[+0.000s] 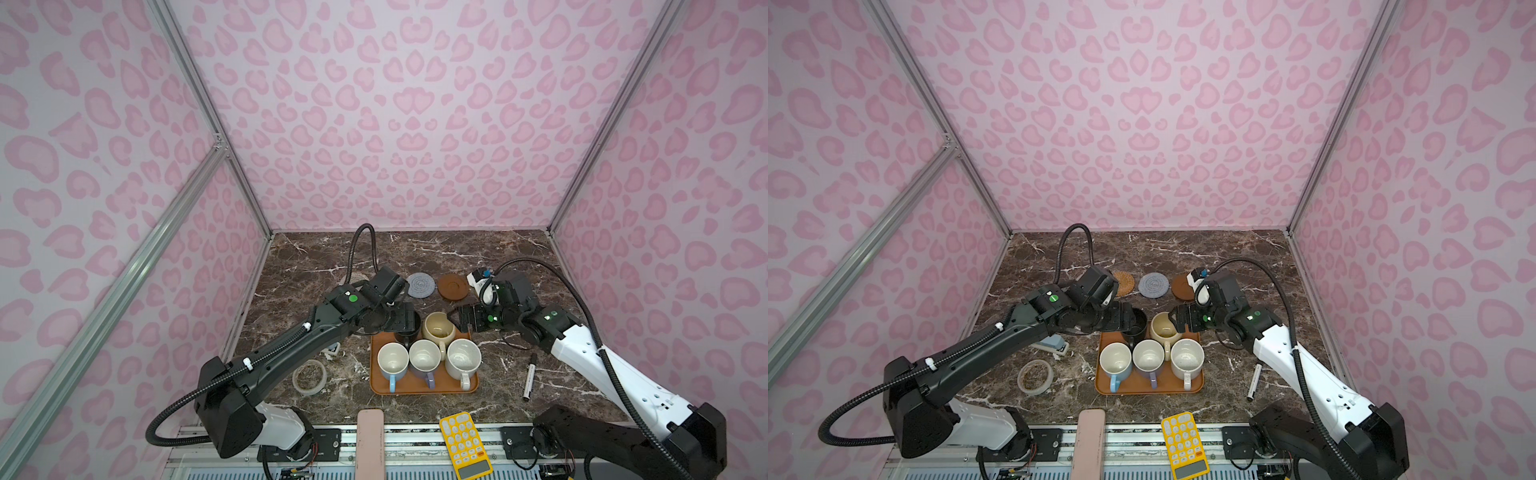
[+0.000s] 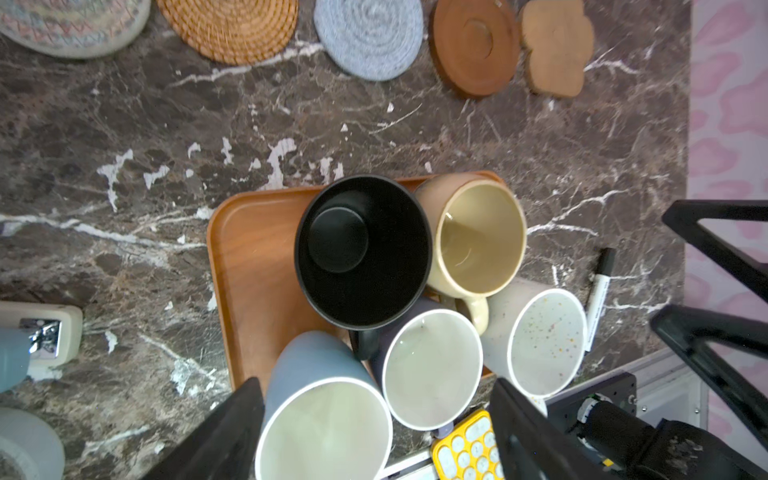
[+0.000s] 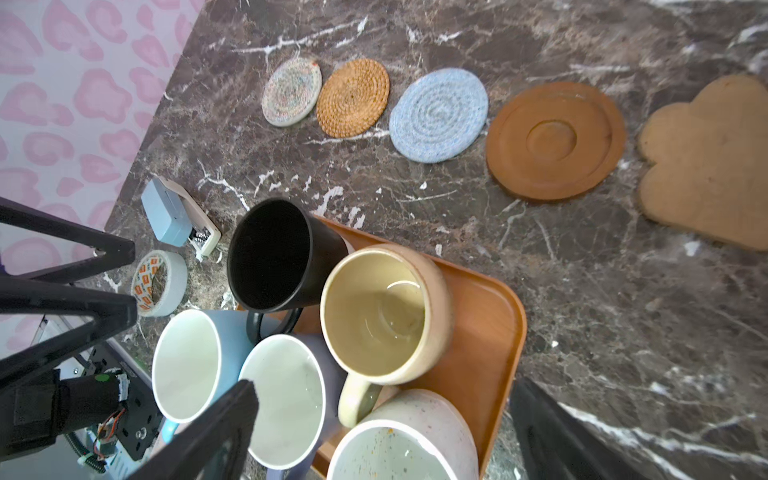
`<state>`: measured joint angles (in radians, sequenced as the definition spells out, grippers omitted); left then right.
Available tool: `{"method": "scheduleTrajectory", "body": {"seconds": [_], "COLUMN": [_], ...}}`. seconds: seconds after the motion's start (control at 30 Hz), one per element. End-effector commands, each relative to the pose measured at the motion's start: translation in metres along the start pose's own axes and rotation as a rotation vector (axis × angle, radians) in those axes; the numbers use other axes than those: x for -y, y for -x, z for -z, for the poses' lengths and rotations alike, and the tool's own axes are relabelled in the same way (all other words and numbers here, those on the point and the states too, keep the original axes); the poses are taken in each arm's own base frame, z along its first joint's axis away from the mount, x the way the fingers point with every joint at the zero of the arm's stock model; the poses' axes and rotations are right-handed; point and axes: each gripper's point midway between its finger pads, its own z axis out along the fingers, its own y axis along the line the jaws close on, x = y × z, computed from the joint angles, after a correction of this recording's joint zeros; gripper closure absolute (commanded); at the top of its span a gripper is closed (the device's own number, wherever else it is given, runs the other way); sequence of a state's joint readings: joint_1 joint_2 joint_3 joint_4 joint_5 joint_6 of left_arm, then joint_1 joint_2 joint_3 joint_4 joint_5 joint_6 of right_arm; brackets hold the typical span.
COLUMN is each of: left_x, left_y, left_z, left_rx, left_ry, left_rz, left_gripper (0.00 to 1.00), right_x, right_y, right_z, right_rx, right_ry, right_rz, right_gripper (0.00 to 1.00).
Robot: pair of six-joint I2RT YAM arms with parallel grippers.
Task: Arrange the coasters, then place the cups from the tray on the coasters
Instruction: 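Lower the left gripper over the black mug while the right gripper nears the tray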
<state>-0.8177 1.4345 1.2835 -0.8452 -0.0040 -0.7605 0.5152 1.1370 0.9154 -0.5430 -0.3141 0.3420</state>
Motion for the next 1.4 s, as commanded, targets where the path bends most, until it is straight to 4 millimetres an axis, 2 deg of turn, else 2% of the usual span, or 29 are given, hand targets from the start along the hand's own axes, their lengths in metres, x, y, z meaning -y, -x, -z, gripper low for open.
{"method": "scheduleTrajectory", "body": {"seconds": [0.0, 0.13, 0.27, 0.4, 0.53, 0.6, 0.8, 1.07, 1.3, 1.37], "left_x": [-0.002, 0.002, 0.004, 0.000, -0.005, -0.008, -0.007, -0.014, -0.015, -0.016], "left_y": [-0.016, -0.023, -0.032, -0.025, -0.027, -0.027, -0.021, -0.026, -0.023, -0.023], "left_z": [-0.011, -0.026, -0.041, -0.048, -0.056, -0.059, -0.063, -0.072, -0.076, -0.077], "left_rx": [-0.059, -0.089, -0.127, -0.098, -0.097, -0.087, -0.072, -0.090, -0.091, -0.093], "left_ry": [0.038, 0.069, 0.099, 0.146, 0.178, 0.190, 0.204, 0.246, 0.267, 0.277], "left_rz": [-0.001, -0.036, -0.061, -0.079, -0.091, -0.088, -0.096, -0.095, -0.104, -0.107], "left_gripper": [0.16, 0.20, 0.27, 0.30, 0.32, 0.36, 0.41, 0.49, 0.51, 0.54], "right_x": [0.001, -0.005, 0.000, -0.001, -0.001, -0.002, -0.002, 0.000, -0.004, -0.004], "right_y": [0.001, -0.006, -0.013, -0.014, -0.017, -0.019, -0.023, -0.029, -0.027, -0.027], "right_z": [-0.006, -0.009, -0.009, -0.008, -0.009, -0.009, -0.010, -0.012, -0.014, -0.014], "right_rx": [0.016, 0.012, 0.000, 0.000, -0.016, -0.022, -0.019, -0.035, -0.038, -0.035], "right_ry": [-0.003, 0.014, -0.010, -0.003, 0.001, 0.009, 0.023, 0.018, 0.034, 0.036], "right_rz": [-0.050, -0.024, -0.028, -0.024, -0.020, -0.017, -0.022, -0.030, -0.029, -0.029], "right_gripper": [0.01, 0.01, 0.01, 0.01, 0.01, 0.01, 0.01, 0.01, 0.01, 0.01]}}
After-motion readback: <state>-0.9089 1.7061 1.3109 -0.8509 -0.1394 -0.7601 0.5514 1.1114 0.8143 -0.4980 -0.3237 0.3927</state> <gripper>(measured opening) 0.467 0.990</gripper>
